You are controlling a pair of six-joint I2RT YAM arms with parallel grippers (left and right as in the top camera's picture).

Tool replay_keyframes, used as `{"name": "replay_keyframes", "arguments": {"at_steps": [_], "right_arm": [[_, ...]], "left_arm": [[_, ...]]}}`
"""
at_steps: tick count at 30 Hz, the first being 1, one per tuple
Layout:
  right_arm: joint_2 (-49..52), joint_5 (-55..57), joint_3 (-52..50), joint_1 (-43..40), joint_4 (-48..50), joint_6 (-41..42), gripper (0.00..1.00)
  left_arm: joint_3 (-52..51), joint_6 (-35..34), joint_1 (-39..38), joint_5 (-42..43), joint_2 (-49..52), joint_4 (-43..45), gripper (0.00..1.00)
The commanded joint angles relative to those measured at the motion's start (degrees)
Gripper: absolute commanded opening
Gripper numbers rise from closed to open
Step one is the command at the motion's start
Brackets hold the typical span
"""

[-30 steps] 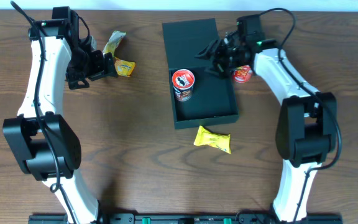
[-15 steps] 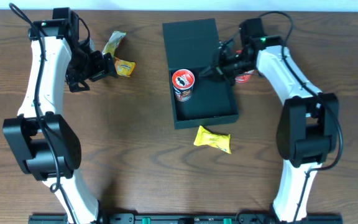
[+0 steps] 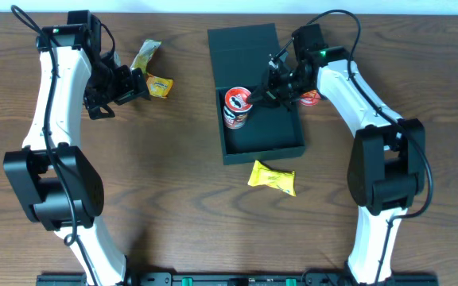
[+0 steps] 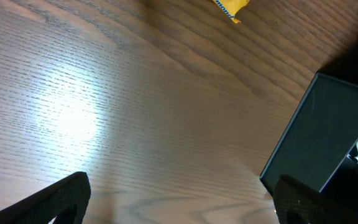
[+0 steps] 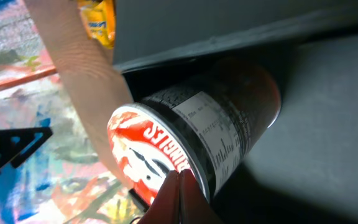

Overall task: Pack container
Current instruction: 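Push the dark can down into the box and release it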

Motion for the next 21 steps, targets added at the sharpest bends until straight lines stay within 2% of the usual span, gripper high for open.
{"name": "replay_keyframes", "arguments": {"at_steps": [1,13,21], "right_arm": [[-1.05,3.41,0.74,0.57,0.17,-1.29,0.01],[-1.05,19.91,1.14,-0.92,-0.59,-4.81,0.02],[-1.05,36.30,7.85,-2.40,-5.35,-9.01,0.01]], "left_arm": [[0.87,-0.70,-0.13,-0.02,-0.44,-0.44,0.95],[0.87,-0.70,-0.13,0.00,-0.44,-0.59,0.95],[0.87,-0.70,-0.13,0.02,-0.44,-0.90,0.95]]}}
